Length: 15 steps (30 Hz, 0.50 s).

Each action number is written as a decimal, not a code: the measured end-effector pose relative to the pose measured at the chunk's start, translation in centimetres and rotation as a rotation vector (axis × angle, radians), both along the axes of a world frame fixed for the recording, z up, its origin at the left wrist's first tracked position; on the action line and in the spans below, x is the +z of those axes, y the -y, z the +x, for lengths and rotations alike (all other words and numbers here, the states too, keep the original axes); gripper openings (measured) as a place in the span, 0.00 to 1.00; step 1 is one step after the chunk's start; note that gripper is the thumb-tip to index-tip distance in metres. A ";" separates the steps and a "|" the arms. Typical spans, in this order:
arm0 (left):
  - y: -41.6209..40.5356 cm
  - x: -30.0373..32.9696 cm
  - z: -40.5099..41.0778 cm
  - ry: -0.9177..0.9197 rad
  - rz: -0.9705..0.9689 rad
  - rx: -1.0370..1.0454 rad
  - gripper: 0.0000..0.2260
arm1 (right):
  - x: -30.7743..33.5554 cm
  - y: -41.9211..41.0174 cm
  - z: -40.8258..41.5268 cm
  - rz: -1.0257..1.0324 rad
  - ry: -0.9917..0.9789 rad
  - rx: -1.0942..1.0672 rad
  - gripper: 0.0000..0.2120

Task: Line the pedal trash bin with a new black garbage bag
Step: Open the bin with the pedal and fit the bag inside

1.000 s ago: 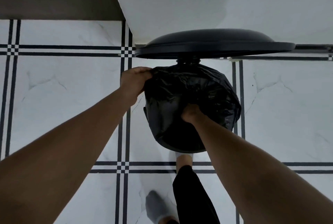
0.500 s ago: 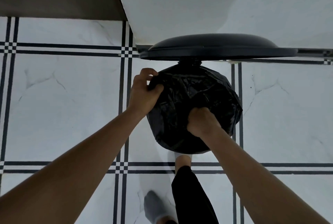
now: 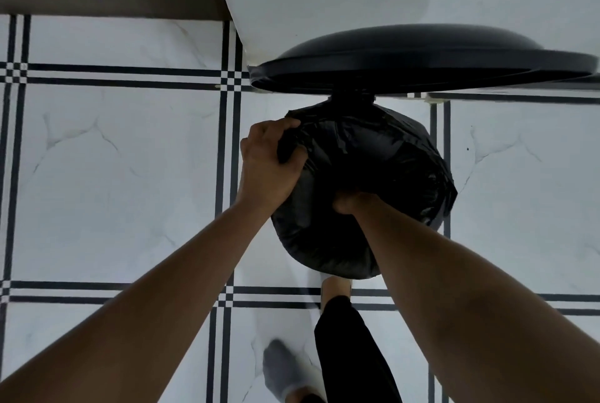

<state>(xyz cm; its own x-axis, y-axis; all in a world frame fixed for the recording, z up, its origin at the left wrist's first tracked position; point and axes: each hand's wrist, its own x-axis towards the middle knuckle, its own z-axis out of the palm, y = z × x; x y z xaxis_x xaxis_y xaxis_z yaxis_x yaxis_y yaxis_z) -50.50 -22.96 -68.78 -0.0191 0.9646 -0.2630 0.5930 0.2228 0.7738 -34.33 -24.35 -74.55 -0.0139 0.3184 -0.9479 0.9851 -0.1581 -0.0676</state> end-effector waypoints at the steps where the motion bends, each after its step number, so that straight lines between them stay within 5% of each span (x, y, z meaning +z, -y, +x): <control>1: 0.0 -0.2 0.0 -0.017 0.005 -0.004 0.20 | -0.2 0.2 0.1 -0.007 0.008 -0.004 0.23; 9: -0.1 -0.2 -0.3 0.012 -0.015 -0.008 0.21 | -1.0 0.8 0.0 -0.039 -0.033 -0.079 0.22; 15: 0.1 0.8 0.1 -0.001 -0.038 0.003 0.22 | 2.1 1.3 0.3 0.150 -0.019 0.000 0.23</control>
